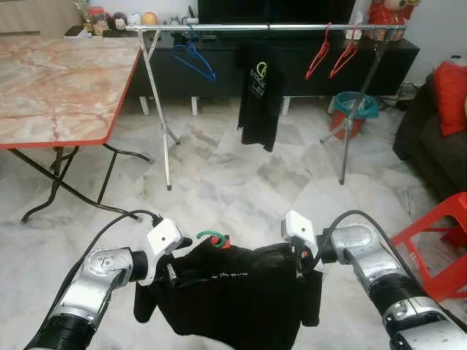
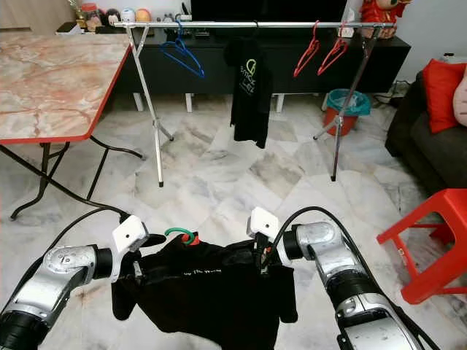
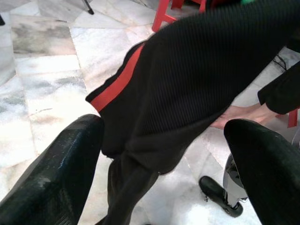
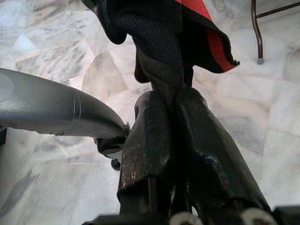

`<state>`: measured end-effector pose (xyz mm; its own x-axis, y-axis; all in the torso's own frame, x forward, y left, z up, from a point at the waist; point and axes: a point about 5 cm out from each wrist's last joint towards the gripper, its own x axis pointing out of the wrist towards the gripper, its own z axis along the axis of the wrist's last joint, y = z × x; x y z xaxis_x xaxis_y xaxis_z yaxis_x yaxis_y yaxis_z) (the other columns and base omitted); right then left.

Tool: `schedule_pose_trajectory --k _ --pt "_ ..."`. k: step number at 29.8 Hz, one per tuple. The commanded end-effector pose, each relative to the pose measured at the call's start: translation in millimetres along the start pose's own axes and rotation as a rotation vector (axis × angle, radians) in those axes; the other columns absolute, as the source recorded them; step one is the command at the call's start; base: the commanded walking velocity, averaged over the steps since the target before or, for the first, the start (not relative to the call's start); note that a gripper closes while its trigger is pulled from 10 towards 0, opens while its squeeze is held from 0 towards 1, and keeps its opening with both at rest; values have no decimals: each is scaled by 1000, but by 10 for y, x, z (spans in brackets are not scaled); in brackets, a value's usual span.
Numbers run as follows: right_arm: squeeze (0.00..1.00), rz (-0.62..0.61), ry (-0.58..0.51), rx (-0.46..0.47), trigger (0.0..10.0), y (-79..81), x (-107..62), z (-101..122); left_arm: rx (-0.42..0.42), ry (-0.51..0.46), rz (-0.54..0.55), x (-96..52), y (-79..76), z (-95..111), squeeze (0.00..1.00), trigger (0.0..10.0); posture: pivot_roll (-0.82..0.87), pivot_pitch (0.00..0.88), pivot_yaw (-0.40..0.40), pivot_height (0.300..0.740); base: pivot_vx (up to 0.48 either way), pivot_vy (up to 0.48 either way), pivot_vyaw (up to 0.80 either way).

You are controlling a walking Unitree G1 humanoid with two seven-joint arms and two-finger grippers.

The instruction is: Hang hanger

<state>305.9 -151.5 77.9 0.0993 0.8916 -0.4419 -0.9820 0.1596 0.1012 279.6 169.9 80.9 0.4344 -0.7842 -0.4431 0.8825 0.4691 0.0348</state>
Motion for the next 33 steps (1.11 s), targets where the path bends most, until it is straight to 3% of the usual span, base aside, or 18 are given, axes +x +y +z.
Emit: schedule_pose_trajectory --k 1,10,12,14,17,19,33 --pt "0 23 -27 -25 10000 14 12 67 18 6 -14 29 7 56 0 10000 19 0 -22 740 0 0 0" --pt "0 40 -51 -18 10000 42 66 96 18 2 -42 98 -36 82 0 10000 16 0 -22 740 0 0 0" --pt "0 37 -51 -17 10000 41 81 102 9 -1 -52 112 -48 91 0 6941 16 0 -22 740 0 0 0" --pt "0 36 -51 -17 10000 40 84 106 9 -3 -56 115 -53 97 0 6431 20 0 -24 740 0 0 0" --pt "0 41 -56 -14 10000 51 113 112 5 -7 -68 121 -70 101 0 3020 20 0 -25 740 0 0 0" --pt "0 41 -57 -13 10000 54 125 117 2 -7 -65 120 -69 101 0 0 22 0 -25 740 0 0 0" --pt "0 37 -48 -6 10000 68 155 108 2 5 -86 113 -76 102 0 0 22 0 -22 740 0 0 0"
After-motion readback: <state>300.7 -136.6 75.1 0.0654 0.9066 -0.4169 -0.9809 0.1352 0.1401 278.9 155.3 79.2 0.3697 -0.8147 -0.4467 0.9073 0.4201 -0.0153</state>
